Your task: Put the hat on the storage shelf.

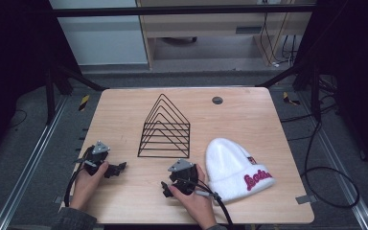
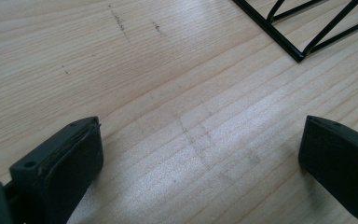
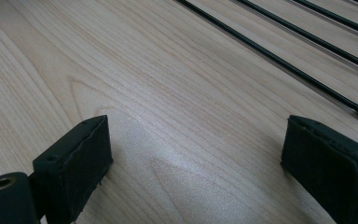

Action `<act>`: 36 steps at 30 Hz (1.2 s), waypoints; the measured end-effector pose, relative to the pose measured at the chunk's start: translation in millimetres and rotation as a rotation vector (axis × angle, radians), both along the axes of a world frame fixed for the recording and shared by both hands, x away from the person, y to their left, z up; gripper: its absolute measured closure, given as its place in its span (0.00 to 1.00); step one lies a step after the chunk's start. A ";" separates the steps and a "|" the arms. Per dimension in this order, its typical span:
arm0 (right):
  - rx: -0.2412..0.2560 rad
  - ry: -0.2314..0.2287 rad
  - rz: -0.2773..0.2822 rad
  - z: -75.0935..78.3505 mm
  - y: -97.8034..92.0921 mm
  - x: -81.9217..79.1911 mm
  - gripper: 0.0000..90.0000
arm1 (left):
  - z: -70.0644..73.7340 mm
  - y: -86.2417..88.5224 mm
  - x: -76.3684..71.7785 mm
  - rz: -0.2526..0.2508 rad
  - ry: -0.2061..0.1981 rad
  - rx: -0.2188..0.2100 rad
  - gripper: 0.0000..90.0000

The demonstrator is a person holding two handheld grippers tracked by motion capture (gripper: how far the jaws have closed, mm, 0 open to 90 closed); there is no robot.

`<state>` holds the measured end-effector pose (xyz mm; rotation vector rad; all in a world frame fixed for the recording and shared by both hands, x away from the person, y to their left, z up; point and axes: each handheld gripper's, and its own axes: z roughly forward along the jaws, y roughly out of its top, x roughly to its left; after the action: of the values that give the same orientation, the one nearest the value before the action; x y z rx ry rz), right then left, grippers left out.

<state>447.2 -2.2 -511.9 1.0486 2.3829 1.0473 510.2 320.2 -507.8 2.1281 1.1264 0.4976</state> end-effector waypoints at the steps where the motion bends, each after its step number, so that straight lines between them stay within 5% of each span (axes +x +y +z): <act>1: 0.000 0.000 0.000 0.0 0.0 0.0 0.09 | 0.0 -0.2 0.4 0.001 -0.001 0.000 0.00; 21: -0.002 0.000 -0.025 1.8 -2.6 -3.7 0.14 | 0.0 -0.1 -1.5 0.005 -0.001 0.000 0.00; 25: 0.024 0.003 -0.052 14.6 -16.6 -7.1 0.14 | 0.0 -0.1 -1.5 0.005 -0.001 0.000 0.00; 36: -0.103 0.002 -0.065 55.0 -65.9 1.0 0.19 | 0.0 0.0 -1.9 0.005 -0.001 0.000 0.00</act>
<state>448.2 -68.1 -456.9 1.0825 2.3603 0.8920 508.3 320.1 -507.9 2.1254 1.1315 0.5014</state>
